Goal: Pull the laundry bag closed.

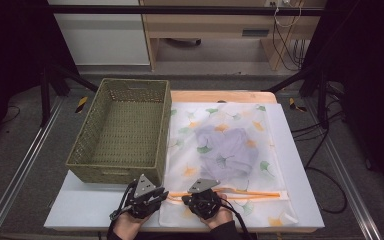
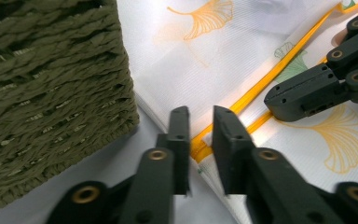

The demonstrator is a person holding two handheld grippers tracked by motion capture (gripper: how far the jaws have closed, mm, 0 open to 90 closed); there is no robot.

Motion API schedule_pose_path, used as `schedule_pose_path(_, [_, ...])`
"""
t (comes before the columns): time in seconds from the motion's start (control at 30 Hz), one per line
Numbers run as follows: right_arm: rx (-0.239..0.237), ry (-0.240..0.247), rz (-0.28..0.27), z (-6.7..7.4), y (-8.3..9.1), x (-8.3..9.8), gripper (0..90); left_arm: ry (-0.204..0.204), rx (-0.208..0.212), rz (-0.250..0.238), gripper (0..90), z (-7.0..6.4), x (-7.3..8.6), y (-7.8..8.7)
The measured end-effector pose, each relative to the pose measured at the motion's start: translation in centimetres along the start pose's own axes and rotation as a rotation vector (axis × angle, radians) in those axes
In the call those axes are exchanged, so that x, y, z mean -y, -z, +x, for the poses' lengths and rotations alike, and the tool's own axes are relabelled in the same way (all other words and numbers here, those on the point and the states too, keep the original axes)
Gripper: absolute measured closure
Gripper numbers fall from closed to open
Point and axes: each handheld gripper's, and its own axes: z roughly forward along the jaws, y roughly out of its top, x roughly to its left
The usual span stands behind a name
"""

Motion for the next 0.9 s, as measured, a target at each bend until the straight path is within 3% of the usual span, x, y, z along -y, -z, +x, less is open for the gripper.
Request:
schedule_pose_path(0.13, [0.0,0.02,0.039,-0.3,0.5,-0.2,90.0,0.0,-0.002,-0.01,82.6,0.3,0.1,0.3])
schedule_pose_path(0.23, [-0.018,-0.003,0.076,-0.8,1.0,-0.2,90.0,-0.003,-0.001,-0.006,76.1,0.3,0.1,0.2])
schedule_pose_path(0.33, [-0.006,0.019,0.13,-0.7,1.5,-0.3,90.0,-0.007,-0.004,-0.001,68.9,0.0,0.0,0.1])
schedule_pose_path(0.37, [0.004,0.031,0.134,-0.8,1.7,-0.3,90.0,-0.005,-0.005,0.001,68.8,0.0,0.0,0.0])
schedule_pose_path(0.43, [-0.011,0.003,0.073,-0.6,2.1,-0.3,89.2,0.002,-0.011,-0.005,68.8,0.1,0.0,0.1])
schedule_pose_path(0.5, [-0.018,0.0,0.011,-0.1,1.8,-0.4,64.1,0.006,-0.013,-0.008,68.7,0.2,0.0,0.2])
schedule_pose_path(0.6, [0.001,0.025,0.015,1.1,0.2,-0.7,47.0,0.002,-0.014,-0.007,66.2,0.3,0.2,0.3])
schedule_pose_path(0.67, [0.011,0.068,0.016,1.6,-0.7,-0.5,50.1,0.002,-0.017,-0.008,64.7,0.4,0.3,0.5])
schedule_pose_path(0.73, [0.057,0.099,0.022,2.0,-0.7,-0.4,61.7,0.004,-0.021,-0.008,63.3,0.6,0.4,0.7])
schedule_pose_path(0.8, [0.069,0.078,0.021,1.9,-0.5,-0.4,74.5,0.016,-0.028,-0.016,63.1,0.8,0.4,0.9])
schedule_pose_path(0.9, [0.027,0.052,0.023,1.5,-0.2,-0.1,87.6,0.022,-0.033,-0.023,62.7,1.0,0.4,1.0])
